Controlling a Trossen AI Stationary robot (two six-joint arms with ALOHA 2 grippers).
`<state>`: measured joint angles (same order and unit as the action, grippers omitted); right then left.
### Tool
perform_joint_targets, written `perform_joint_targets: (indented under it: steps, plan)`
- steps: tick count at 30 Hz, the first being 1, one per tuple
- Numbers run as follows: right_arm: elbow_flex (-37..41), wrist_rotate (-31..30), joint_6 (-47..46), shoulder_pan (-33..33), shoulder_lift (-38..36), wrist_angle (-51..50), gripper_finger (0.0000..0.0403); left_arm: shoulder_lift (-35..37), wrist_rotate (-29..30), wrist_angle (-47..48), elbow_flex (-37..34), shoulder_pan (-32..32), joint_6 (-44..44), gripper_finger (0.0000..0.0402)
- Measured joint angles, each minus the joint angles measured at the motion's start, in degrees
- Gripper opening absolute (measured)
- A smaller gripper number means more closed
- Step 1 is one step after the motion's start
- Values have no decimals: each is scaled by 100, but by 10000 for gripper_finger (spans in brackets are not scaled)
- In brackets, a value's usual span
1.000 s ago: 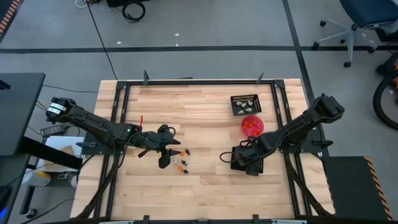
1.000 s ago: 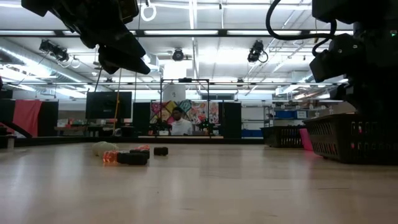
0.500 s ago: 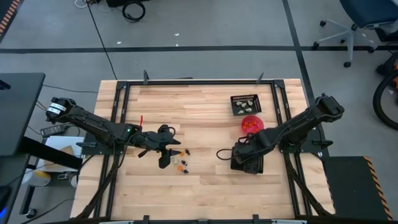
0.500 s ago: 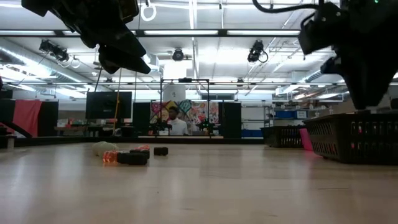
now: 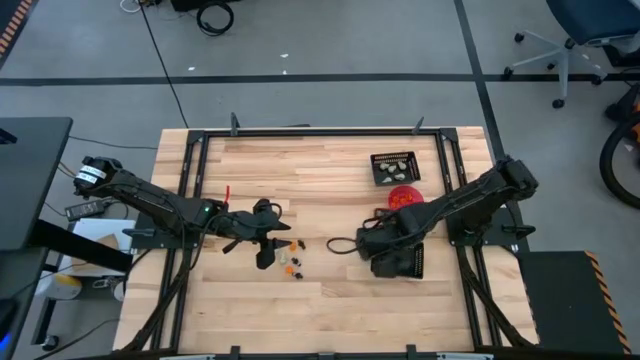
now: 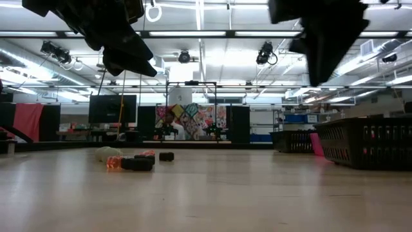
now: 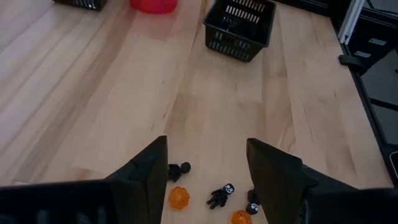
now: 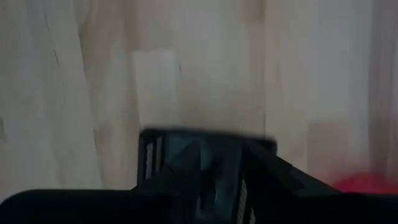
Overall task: Sort Halloween decoration
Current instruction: Put the black skeleton toy into the bottom black bin
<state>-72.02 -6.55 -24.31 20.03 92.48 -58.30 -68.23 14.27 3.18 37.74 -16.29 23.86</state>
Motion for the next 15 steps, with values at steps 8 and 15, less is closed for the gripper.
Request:
perform_joint_targets:
  steps: [8,15]
  plan:
    - [-1476,-142,1154,-97,1401,15,122,0,3,77,0,0,-104,192]
    - [-2622,-299,2043,-232,2366,177,125,-2,4,852,0,0,95,192]
